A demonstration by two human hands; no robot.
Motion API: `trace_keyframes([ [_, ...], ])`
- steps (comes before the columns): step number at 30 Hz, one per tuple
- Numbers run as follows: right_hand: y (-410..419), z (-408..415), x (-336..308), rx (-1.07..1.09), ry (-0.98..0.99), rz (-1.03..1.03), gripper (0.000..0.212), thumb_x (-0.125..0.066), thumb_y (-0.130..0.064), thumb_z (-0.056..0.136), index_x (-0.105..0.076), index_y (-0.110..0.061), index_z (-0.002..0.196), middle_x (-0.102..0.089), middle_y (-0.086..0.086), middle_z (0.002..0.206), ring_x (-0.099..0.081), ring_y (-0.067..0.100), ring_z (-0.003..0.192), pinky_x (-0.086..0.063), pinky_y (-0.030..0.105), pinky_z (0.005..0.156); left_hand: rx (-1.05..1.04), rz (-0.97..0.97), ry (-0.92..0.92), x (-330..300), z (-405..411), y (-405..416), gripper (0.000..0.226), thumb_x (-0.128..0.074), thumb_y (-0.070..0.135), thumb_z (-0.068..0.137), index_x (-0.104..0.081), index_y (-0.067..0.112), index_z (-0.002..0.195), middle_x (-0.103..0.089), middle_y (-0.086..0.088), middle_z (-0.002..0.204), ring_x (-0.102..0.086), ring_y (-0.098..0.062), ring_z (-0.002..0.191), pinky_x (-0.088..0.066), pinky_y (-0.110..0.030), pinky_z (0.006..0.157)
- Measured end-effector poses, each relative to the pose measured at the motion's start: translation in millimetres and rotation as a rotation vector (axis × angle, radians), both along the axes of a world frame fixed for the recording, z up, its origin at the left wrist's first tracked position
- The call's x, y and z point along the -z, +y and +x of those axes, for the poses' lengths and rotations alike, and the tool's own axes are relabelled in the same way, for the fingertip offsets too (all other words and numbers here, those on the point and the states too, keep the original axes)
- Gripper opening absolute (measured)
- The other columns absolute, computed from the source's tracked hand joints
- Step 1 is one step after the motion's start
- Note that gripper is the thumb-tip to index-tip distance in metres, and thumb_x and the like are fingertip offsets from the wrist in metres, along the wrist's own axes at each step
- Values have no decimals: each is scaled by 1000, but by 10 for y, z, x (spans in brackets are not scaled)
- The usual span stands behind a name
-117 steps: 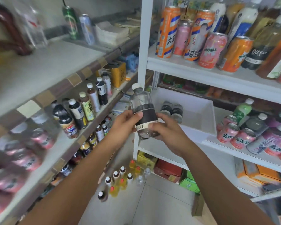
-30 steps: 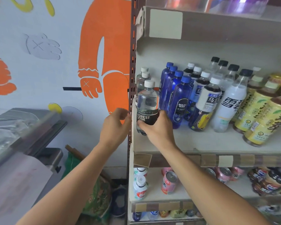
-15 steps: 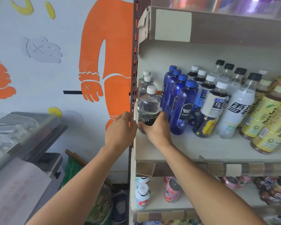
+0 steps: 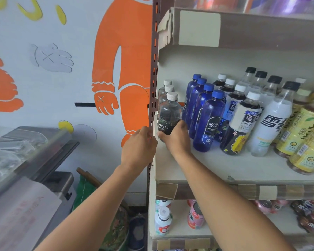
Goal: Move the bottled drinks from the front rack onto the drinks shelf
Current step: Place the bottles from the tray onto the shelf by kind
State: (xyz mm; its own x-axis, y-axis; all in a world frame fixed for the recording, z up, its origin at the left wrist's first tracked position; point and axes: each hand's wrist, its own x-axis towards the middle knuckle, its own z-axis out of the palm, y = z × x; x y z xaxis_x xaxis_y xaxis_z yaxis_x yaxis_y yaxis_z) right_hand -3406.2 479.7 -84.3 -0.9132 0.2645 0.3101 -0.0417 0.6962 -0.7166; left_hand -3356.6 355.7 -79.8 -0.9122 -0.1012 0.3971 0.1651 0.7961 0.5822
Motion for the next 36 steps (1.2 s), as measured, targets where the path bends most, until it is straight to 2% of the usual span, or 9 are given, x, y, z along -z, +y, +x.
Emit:
trace_keyframes([
  [3, 0, -30, 11, 4, 5, 1, 65, -77, -41, 76, -44, -6, 120, -54, 11, 120, -62, 31, 102, -48, 35, 74, -1, -15, 3, -27, -28, 1, 26, -50, 27, 96, -58, 18, 120, -67, 0, 111, -62, -25, 94, -55, -40, 77],
  [8, -13, -50, 33, 28, 4, 0, 65, -77, -43, 76, -44, -7, 119, -54, 11, 119, -62, 31, 103, -41, 32, 69, 14, -39, 6, -27, -47, 45, 28, -49, 28, 97, -57, 17, 121, -66, -1, 113, -62, -25, 96, -55, -40, 76],
  [12, -53, -75, 48, 62, -4, 30, 67, -79, -44, 75, -42, -8, 118, -53, 11, 120, -62, 32, 104, -46, 35, 73, 13, -41, -3, 14, -49, 71, 27, -49, 28, 98, -57, 16, 121, -66, -1, 111, -63, -24, 94, -54, -39, 74],
  [17, -51, -95, 73, 58, -2, 40, 68, -79, -43, 76, -42, -7, 120, -53, 12, 121, -63, 34, 105, -47, 36, 73, -3, -49, -23, 48, -42, 105, 27, -49, 26, 98, -58, 15, 121, -66, -1, 112, -62, -23, 94, -43, -30, 67],
  [22, -44, -89, 75, 64, -7, 43, 69, -78, -46, 75, -41, -8, 120, -53, 11, 121, -63, 33, 106, -47, 36, 73, -17, -37, -50, 67, -16, 117, 24, -50, 26, 96, -58, 17, 118, -66, 0, 113, -62, -24, 97, -53, -37, 76],
  [26, -7, -66, 58, 46, -97, -1, 68, -78, -46, 74, -45, -8, 119, -57, 10, 119, -64, 34, 104, -48, 36, 74, -22, -51, -38, 39, 57, 113, 26, -50, 28, 97, -58, 17, 119, -67, 1, 112, -63, -22, 96, -56, -39, 77],
  [29, 29, -6, 80, 2, -160, 4, 65, -79, -37, 75, -47, -7, 122, -58, 11, 121, -63, 34, 107, -50, 37, 79, -15, -55, -32, 5, 120, 91, 27, -50, 28, 98, -58, 17, 121, -67, 2, 114, -62, -20, 98, -55, -35, 77],
  [32, 45, 103, 78, -15, -173, -2, 64, -80, -34, 76, -47, -7, 125, -59, 11, 123, -62, 33, 108, -47, 33, 78, -8, -45, -16, -32, 200, 54, 28, -50, 28, 98, -59, 18, 123, -67, 2, 116, -63, -19, 100, -54, -32, 76],
  [36, 94, 351, 13, -32, -136, 53, 46, -71, -36, 83, -56, -14, 120, -65, 7, 117, -64, 29, 102, -41, 29, 70, 9, -45, 9, -51, 360, -1, 27, -51, 29, 98, -59, 19, 121, -67, 3, 117, -63, -20, 101, -57, -36, 79],
])
